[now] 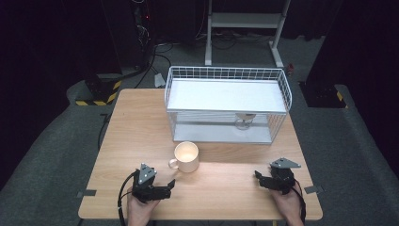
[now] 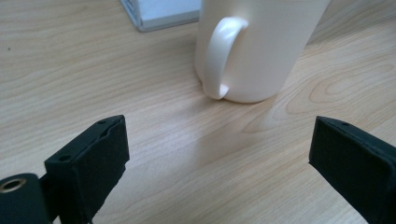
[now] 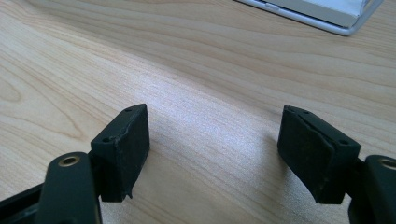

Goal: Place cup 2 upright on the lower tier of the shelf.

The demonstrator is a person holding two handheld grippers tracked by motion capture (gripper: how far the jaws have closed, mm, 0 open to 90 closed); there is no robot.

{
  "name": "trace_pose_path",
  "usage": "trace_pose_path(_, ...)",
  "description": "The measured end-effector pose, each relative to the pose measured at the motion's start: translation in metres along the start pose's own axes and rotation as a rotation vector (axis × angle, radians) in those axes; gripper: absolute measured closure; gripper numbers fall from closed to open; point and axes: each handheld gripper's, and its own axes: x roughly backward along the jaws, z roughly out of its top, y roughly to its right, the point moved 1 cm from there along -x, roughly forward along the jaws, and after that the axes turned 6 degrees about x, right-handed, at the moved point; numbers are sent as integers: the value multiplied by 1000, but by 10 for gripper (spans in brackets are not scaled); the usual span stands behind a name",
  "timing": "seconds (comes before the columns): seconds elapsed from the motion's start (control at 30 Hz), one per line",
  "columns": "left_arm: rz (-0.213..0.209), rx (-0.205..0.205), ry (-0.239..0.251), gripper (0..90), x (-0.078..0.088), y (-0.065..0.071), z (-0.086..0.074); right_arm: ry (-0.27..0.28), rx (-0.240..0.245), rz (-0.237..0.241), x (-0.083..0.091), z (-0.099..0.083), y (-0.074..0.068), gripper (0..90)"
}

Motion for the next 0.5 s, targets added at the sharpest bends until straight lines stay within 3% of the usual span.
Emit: trace_pose_path(0.5,-39,-32,-5,30,-16,13,15,1,4,0,0,0,0,254)
